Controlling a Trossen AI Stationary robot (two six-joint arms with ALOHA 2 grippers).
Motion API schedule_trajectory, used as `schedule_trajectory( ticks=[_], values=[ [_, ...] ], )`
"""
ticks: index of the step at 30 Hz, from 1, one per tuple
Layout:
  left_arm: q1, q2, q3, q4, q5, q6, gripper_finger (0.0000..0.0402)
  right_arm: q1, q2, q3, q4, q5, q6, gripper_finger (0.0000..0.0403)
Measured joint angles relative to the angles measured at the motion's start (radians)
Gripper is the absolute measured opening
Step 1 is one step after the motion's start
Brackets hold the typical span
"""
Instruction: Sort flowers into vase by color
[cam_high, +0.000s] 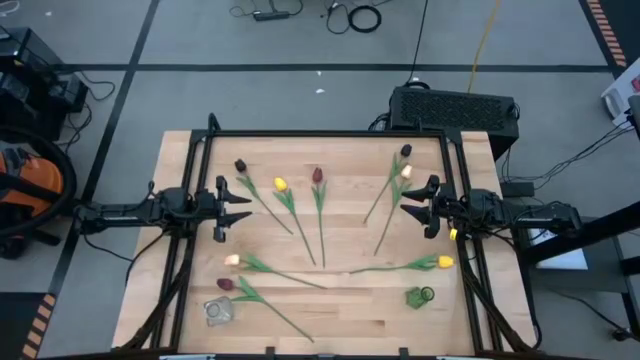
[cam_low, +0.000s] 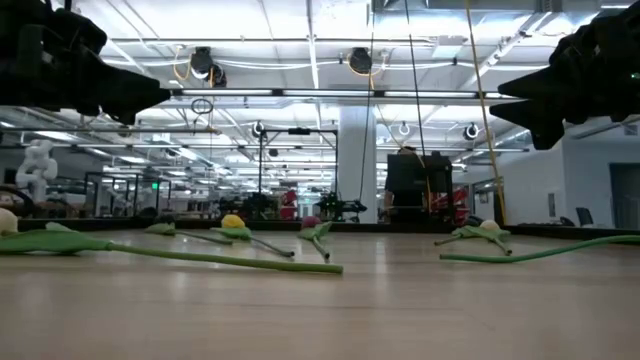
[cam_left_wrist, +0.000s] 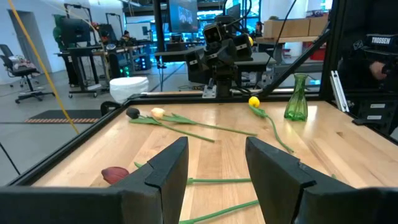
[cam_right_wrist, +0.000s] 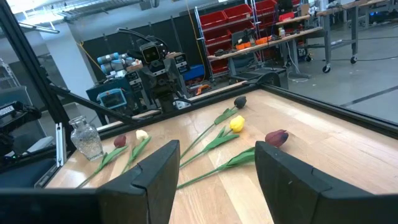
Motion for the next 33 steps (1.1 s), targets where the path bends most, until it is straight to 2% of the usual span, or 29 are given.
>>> schedule_trajectory(
  ticks=[33],
  values=[
    [0.0, 0.0, 0.0, 0.0, 0.0, 0.0, 0.0168, 0.0, 0.001, -0.002, 0.058, 0.003, 0.0, 0.0201]
  ],
)
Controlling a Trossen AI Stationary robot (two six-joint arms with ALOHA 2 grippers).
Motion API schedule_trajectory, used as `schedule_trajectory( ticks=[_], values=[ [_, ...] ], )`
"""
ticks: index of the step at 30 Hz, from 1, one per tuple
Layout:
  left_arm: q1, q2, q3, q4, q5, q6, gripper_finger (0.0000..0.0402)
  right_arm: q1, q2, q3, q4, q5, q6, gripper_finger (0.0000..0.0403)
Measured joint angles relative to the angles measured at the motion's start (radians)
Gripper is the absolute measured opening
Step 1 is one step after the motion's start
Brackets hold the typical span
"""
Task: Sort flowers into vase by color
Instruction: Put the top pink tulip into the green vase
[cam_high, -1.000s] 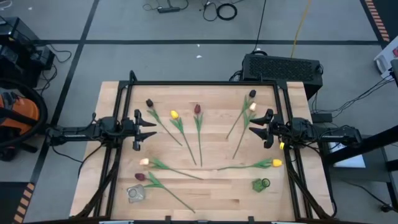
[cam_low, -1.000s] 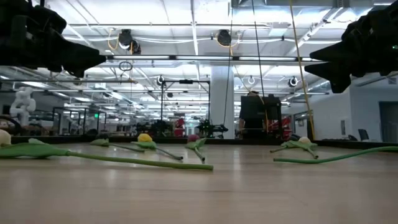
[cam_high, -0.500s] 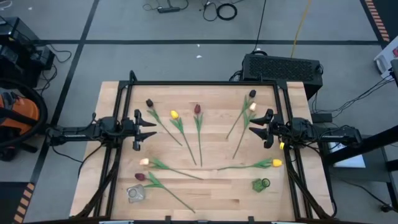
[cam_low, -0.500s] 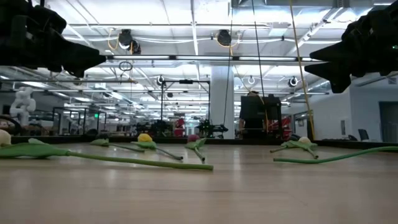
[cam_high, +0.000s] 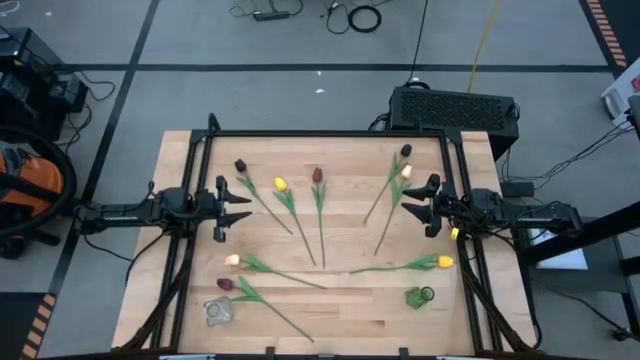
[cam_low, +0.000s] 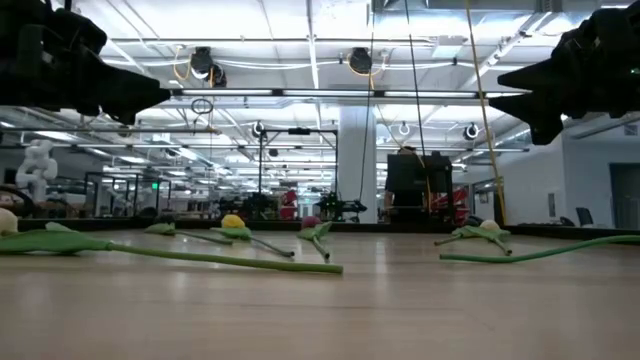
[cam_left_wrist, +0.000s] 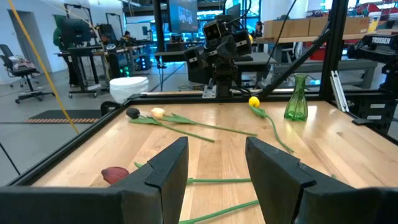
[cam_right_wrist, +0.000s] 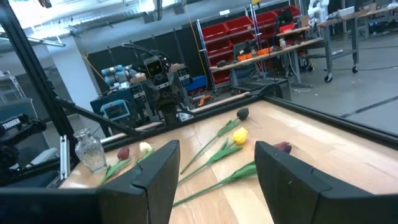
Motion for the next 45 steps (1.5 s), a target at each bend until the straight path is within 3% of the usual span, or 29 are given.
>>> schedule_trajectory(
  ticks=[3, 14, 18, 25, 30, 33, 36, 41, 45],
  values=[
    [0.0, 0.0, 0.0, 0.0, 0.0, 0.0, 0.0168, 0.0, 0.003, 0.0, -0.001, 0.003, 0.014, 0.0201],
    [0.0, 0.0, 0.0, 0.0, 0.0, 0.0, 0.0168, -0.001, 0.082, 0.0, 0.083, 0.039, 0.346, 0.0201],
    [0.0, 0.0, 0.0, 0.0, 0.0, 0.0, 0.0168, -0.001, 0.126, 0.001, 0.19, 0.166, 0.428, 0.0201],
    [0.0, 0.0, 0.0, 0.0, 0.0, 0.0, 0.0168, -0.066, 0.259, 0.038, 0.293, 0.361, 0.292, 0.0201],
    [0.0, 0.0, 0.0, 0.0, 0.0, 0.0, 0.0168, -0.158, 0.448, 0.159, 0.283, 0.365, 0.187, 0.0201],
    [0.0, 0.0, 0.0, 0.0, 0.0, 0.0, 0.0168, -0.209, 0.588, 0.287, 0.199, 0.367, 0.141, 0.0201],
    [0.0, 0.0, 0.0, 0.0, 0.0, 0.0, 0.0168, -0.253, 0.723, 0.446, 0.008, 0.365, 0.153, 0.0201],
    [0.0, 0.0, 0.0, 0.0, 0.0, 0.0, 0.0168, -0.315, 0.917, 0.699, -0.445, 0.365, 0.343, 0.0201],
    [0.0, 0.0, 0.0, 0.0, 0.0, 0.0, 0.0168, -0.342, 1.025, 0.817, -0.715, 0.359, 0.528, 0.0201]
  ],
)
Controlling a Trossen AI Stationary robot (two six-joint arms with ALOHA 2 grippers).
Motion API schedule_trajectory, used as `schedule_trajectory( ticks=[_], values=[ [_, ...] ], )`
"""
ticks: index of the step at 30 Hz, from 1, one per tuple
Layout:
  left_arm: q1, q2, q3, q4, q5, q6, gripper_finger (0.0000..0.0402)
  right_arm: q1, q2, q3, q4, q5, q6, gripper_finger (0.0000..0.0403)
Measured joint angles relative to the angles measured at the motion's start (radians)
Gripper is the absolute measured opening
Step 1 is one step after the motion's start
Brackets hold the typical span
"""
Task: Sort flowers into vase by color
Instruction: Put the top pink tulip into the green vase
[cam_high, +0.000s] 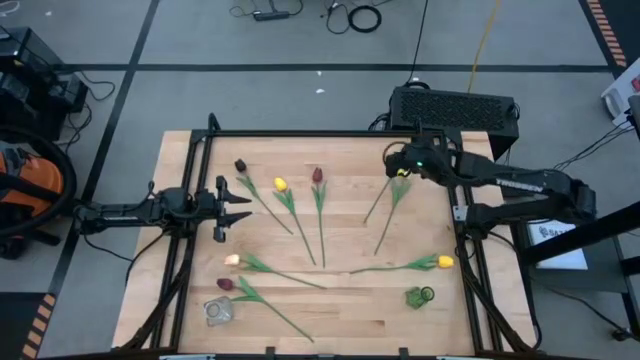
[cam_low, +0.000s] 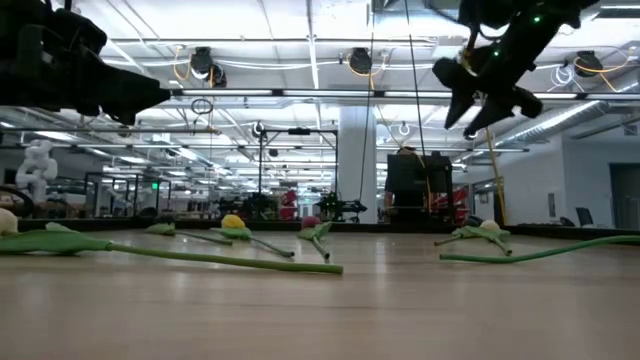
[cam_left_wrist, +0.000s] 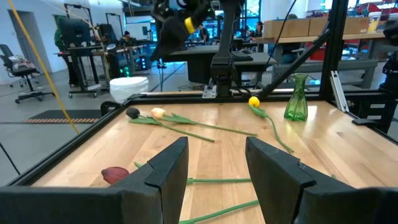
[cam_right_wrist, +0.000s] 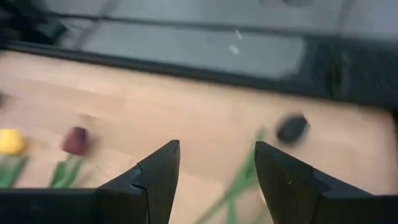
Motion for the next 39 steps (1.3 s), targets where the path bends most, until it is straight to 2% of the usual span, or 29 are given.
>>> schedule_trajectory(
  ticks=[5, 14, 23, 33, 39],
  values=[
    [0.0, 0.0, 0.0, 0.0, 0.0, 0.0, 0.0168, -0.004, 0.06, 0.022, -0.078, -0.077, 0.189, 0.0201],
    [0.0, 0.0, 0.0, 0.0, 0.0, 0.0, 0.0168, -0.004, 0.107, 0.023, -0.101, -0.115, 0.39, 0.0201],
    [0.0, 0.0, 0.0, 0.0, 0.0, 0.0, 0.0168, -0.004, 0.196, 0.023, -0.26, -0.253, 0.614, 0.0201],
    [0.0, 0.0, 0.0, 0.0, 0.0, 0.0, 0.0168, -0.005, 0.394, 0.023, -0.216, -0.334, 0.685, 0.0201],
    [0.0, 0.0, 0.0, 0.0, 0.0, 0.0, 0.0168, -0.006, 0.508, 0.023, -0.216, -0.383, 0.661, 0.0201]
  ],
)
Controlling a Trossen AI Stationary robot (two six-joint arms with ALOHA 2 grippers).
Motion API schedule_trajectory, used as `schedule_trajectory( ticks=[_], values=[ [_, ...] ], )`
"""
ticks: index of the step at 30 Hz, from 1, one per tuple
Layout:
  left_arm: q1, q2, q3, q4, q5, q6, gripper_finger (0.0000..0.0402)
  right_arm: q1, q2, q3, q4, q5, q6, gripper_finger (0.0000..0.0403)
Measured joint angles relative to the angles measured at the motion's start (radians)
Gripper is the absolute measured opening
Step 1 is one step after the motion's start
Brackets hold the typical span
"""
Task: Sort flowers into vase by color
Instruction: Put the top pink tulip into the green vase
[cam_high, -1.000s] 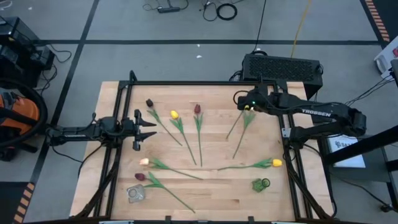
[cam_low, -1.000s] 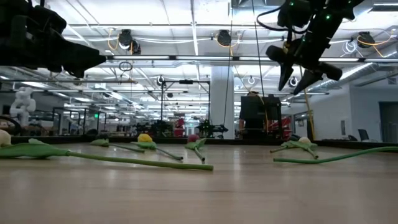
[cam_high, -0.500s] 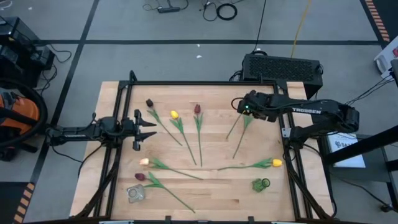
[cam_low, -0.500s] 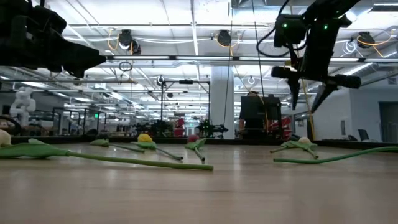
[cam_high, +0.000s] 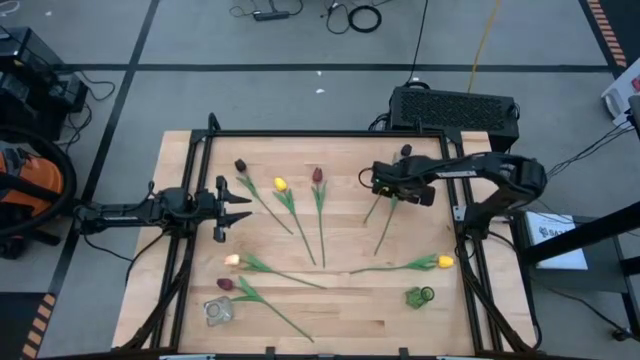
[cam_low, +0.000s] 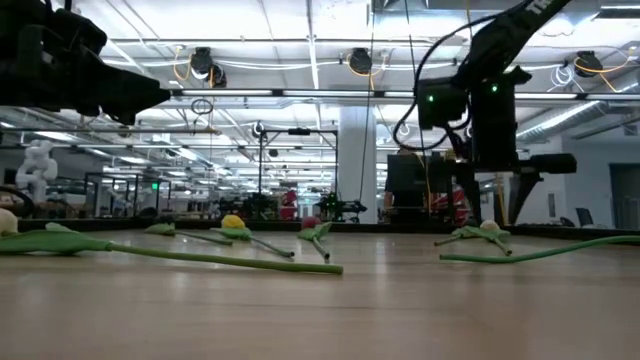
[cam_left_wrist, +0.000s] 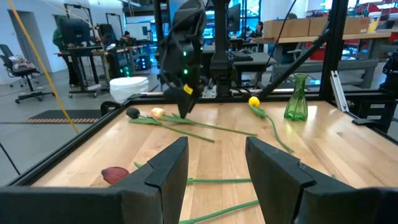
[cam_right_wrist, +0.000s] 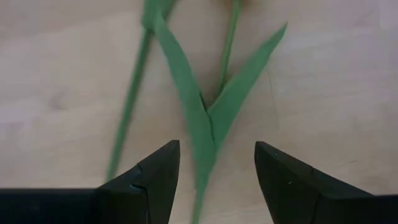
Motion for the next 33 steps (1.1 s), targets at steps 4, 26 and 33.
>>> schedule_trajectory(
  ticks=[4, 26, 33],
  values=[
    [0.0, 0.0, 0.0, 0.0, 0.0, 0.0, 0.0168, -0.007, 0.06, 0.0, 0.002, 0.013, -0.007, 0.0201],
    [0.0, 0.0, 0.0, 0.0, 0.0, 0.0, 0.0168, -0.131, 0.09, -0.072, 0.206, 0.0, -0.112, 0.0035],
    [0.0, 0.0, 0.0, 0.0, 0.0, 0.0, 0.0168, -0.11, 0.059, -0.083, 0.201, 0.012, -0.146, 0.0014]
  ],
)
